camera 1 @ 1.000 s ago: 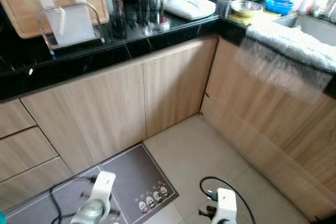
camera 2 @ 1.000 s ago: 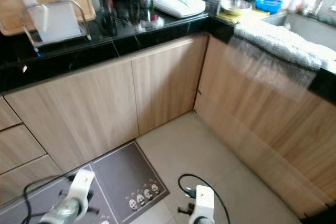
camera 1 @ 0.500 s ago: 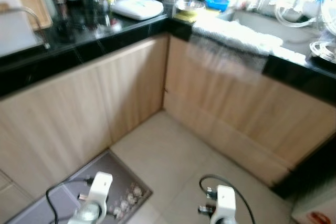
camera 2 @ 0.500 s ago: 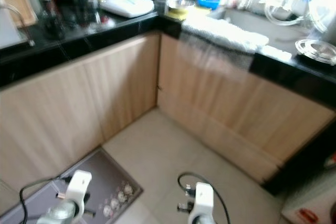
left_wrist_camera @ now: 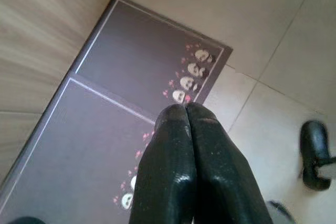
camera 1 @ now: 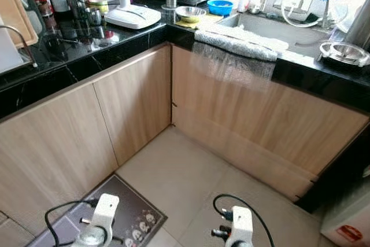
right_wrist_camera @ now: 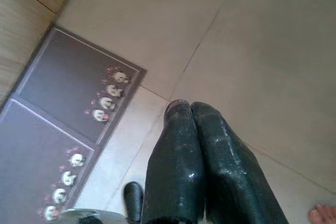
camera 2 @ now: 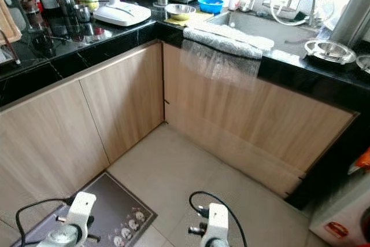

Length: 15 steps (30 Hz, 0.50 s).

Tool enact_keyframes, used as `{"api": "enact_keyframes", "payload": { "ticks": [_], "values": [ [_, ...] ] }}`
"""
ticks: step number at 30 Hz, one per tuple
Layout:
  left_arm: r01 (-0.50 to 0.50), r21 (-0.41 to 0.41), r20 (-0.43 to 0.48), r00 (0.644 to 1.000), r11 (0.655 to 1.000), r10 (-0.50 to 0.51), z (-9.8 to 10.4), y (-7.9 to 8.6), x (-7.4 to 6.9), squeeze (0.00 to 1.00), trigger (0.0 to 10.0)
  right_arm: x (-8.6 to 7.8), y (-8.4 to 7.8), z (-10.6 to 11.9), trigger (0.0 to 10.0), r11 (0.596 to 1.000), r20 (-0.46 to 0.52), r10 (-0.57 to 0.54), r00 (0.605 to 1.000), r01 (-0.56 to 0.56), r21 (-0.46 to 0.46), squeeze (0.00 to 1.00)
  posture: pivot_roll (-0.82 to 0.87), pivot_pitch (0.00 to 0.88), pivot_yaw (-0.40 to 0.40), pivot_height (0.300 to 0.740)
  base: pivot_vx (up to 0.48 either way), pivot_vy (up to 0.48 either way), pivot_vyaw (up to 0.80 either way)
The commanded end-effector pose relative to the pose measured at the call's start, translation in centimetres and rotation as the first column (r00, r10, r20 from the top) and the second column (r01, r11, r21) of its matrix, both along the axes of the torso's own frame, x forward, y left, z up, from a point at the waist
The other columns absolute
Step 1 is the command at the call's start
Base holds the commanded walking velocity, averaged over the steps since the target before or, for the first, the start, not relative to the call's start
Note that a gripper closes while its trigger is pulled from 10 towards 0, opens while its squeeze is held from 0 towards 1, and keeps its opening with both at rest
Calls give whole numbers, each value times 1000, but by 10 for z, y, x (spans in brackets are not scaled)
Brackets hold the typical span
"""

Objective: Kitchen organization

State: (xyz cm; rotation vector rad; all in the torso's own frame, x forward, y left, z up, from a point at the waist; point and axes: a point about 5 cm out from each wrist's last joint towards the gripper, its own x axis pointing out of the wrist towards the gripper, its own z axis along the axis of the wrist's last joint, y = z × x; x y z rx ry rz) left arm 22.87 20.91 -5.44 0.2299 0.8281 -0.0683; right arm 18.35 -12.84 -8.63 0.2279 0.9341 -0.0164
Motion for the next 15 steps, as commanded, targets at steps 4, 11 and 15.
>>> {"api": "enact_keyframes", "payload": {
  "ticks": [4,11,15],
  "values": [
    [0,5,-14,1000,1000,0,-1,2,-2,0,10000,7,-3,3,10000,1000,24,-11,1000,12,-21,0,39,0,-41,740,328,0,0],
    [1,1,-12,1000,1000,-1,-1,1,-2,0,10000,5,-4,2,10000,1000,12,-7,1000,8,-24,0,33,0,-49,740,353,0,0],
    [5,0,-12,1000,1000,-5,-1,1,-1,0,10000,5,-4,3,10000,1000,15,-11,1000,11,-19,0,28,0,-50,740,360,0,-675]
  ]
}}
